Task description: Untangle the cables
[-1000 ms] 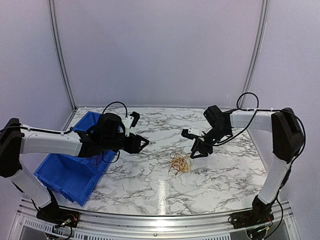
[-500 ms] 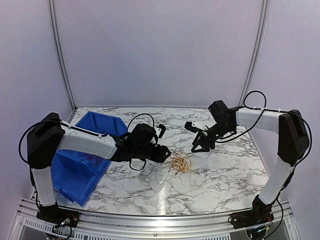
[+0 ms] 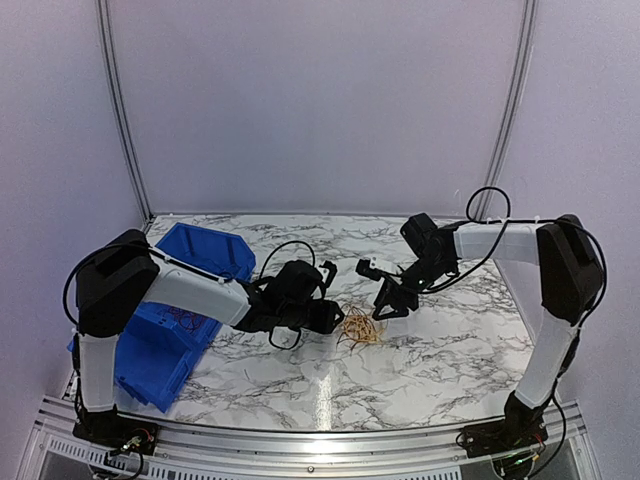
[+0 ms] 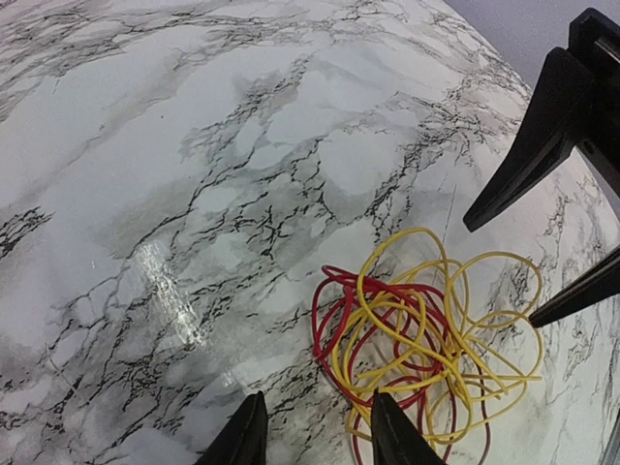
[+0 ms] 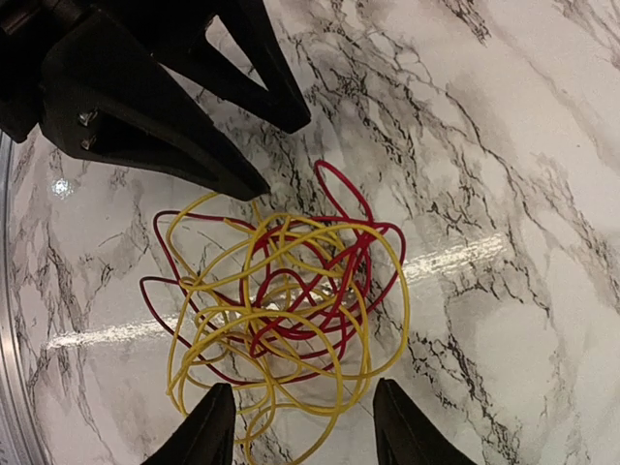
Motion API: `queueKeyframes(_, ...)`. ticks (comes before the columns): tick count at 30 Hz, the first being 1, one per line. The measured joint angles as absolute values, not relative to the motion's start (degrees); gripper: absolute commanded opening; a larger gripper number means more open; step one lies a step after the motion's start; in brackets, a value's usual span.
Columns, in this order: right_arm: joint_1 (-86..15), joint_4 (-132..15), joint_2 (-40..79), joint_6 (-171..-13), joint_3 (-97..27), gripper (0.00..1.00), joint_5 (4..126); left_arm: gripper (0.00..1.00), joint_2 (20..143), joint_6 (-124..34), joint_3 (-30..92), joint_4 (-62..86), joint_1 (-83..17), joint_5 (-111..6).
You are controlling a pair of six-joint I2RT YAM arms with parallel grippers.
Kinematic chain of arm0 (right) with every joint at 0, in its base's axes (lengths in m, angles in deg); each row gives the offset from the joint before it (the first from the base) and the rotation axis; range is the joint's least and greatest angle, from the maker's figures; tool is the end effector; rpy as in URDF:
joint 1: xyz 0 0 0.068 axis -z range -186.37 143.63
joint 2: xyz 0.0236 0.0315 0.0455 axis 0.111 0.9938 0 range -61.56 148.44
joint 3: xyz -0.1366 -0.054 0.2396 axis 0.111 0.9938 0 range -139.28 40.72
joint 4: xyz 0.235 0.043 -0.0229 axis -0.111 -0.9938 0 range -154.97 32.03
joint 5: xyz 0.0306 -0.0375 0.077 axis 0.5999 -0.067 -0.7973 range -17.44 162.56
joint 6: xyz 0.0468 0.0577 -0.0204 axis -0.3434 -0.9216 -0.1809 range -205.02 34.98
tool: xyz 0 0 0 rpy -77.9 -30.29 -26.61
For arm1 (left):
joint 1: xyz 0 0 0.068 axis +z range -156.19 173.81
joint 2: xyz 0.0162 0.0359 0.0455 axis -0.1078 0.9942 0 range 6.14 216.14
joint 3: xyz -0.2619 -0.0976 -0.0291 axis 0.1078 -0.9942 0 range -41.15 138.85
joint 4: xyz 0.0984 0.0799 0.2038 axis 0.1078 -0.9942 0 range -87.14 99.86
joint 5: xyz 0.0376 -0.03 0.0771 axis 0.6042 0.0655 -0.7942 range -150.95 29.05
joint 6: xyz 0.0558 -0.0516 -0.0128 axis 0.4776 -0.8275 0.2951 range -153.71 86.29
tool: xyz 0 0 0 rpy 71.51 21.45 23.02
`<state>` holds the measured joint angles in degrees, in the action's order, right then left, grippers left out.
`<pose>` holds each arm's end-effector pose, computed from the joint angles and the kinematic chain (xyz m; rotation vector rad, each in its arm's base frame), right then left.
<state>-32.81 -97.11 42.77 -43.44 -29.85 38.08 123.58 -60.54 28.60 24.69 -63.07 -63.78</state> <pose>0.2906 0.1860 0.1816 -1.5964 2.1436 0.7682 0.2522 -0.3805 0.1559 0.5546 2.1829 -0.7766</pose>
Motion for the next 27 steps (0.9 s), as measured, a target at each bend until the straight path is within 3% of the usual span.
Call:
queueKeyframes(5,-33.1,-97.1,44.3,-43.4,-29.8,0.48,38.1,0.12,126.4,-61.0,31.2,27.1,-62.9,-63.4)
queueKeyframes(8,-33.2,-97.2,44.7,-43.5,-29.8,0.45,38.2,0.08,128.0,-61.7,33.0,27.9,-62.7,-63.4)
queueKeyframes(12,-33.2,-97.1,45.3,-44.0,-29.8,0.27,38.6,0.00,128.9,-62.4,34.2,28.8,-62.3,-63.3)
queueKeyframes(19,-33.2,-97.1,49.7,-45.0,-30.3,0.00,40.1,0.00,128.5,-63.8,33.7,30.5,-62.3,-62.2)
queueKeyframes(27,-33.3,-97.1,51.8,-46.0,-31.6,0.00,41.8,0.00,118.9,-66.8,24.3,32.1,-62.3,-62.0)
